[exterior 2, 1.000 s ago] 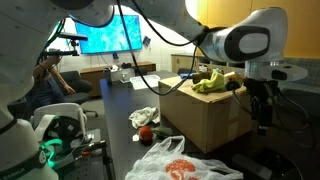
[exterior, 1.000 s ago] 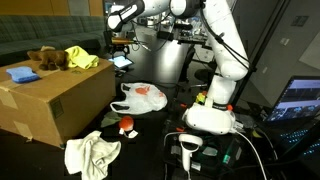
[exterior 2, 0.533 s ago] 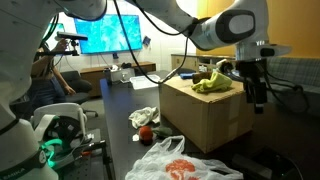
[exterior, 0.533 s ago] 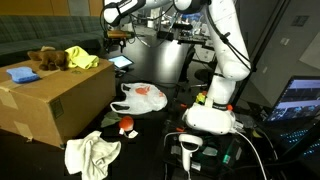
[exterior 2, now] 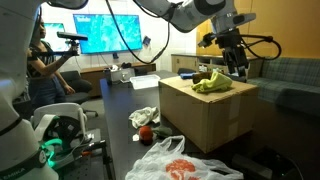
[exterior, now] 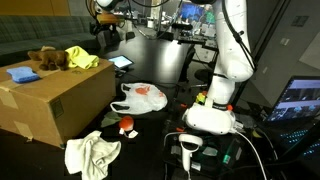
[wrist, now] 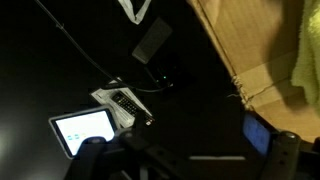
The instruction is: Put all the objects from the box on the table, and then put all the objects that were on the table on the box
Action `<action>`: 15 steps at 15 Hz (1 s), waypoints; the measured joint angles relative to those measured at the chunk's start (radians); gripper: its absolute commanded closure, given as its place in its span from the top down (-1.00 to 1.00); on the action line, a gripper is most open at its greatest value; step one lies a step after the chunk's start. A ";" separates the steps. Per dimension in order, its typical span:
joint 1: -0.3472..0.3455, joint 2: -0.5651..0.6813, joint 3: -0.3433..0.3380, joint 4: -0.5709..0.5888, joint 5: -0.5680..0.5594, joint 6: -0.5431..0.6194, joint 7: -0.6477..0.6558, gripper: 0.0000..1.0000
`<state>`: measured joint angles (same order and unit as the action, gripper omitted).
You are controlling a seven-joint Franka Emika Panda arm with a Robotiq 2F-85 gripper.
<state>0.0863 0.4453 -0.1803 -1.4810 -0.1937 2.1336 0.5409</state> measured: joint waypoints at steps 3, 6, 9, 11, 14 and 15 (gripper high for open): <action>0.014 -0.003 0.045 0.012 -0.001 -0.001 -0.077 1.00; 0.015 0.006 0.086 0.037 -0.001 -0.007 -0.186 1.00; 0.014 0.030 0.117 0.083 -0.001 -0.023 -0.291 1.00; 0.014 0.055 0.132 0.123 0.003 -0.033 -0.343 1.00; 0.013 0.103 0.151 0.195 0.013 -0.058 -0.400 1.00; 0.013 0.122 0.156 0.222 0.015 -0.071 -0.412 1.00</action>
<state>0.0995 0.5675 -0.0241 -1.2594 -0.1783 2.0623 0.1288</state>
